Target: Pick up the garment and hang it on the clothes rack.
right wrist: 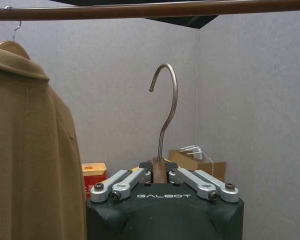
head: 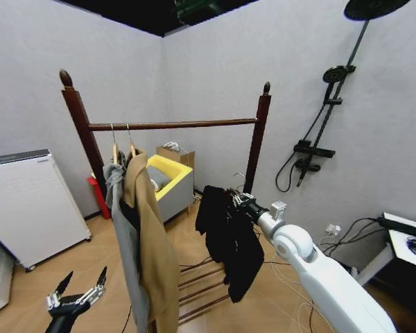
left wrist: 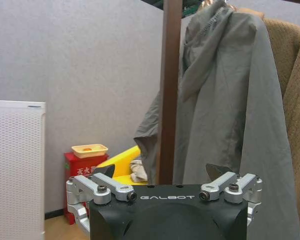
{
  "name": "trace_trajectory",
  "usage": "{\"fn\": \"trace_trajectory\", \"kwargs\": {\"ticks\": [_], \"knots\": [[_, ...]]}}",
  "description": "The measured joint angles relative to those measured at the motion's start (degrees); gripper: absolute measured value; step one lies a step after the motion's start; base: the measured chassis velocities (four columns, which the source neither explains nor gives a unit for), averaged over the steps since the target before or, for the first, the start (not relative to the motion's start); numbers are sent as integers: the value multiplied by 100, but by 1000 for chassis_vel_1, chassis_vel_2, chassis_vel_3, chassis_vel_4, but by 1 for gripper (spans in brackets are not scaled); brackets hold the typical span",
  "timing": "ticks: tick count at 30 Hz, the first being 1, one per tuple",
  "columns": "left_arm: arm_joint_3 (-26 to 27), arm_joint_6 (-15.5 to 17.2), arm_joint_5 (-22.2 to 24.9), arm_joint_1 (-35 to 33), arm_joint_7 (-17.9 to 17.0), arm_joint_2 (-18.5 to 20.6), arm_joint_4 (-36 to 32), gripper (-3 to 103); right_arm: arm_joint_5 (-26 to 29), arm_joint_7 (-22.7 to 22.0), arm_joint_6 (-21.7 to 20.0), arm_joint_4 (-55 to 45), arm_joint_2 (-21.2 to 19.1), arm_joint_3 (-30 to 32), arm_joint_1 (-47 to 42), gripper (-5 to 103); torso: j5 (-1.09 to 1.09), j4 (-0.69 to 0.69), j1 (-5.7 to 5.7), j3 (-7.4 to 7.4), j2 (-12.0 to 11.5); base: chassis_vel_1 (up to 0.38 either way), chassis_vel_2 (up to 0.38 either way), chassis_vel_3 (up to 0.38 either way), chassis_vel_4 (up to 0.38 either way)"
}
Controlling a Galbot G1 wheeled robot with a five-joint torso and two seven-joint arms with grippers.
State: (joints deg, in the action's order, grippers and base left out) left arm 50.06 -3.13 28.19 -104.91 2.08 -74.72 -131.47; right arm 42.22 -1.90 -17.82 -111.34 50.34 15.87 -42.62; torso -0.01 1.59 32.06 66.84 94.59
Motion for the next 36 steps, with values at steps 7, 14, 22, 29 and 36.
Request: {"fn": "trace_trajectory", "kwargs": {"ticks": [7,14,22,29,36], "knots": [[0,0,0,1,0,0,0,100,47,-40,9,171,7,62,180,10,2,4,7,3,-3,70,65,72,83],[0,0,0,2,-1,0,0,100,306,-476,-231,245,63,-239,1078,10,1,3,10,3,-4,27,60,63,26],[0,0,0,1,-1,0,0,100,595,-984,-560,237,31,-675,1937,10,2,4,8,3,-3,0,0,0,0],[0,0,0,2,-1,0,0,100,894,-1286,-705,781,88,-1587,3454,10,0,3,8,3,-3,0,0,0,0],[0,0,0,1,-1,0,0,100,1102,-1381,-802,1470,279,-2447,4484,10,1,3,8,3,-4,0,0,0,0]]}}
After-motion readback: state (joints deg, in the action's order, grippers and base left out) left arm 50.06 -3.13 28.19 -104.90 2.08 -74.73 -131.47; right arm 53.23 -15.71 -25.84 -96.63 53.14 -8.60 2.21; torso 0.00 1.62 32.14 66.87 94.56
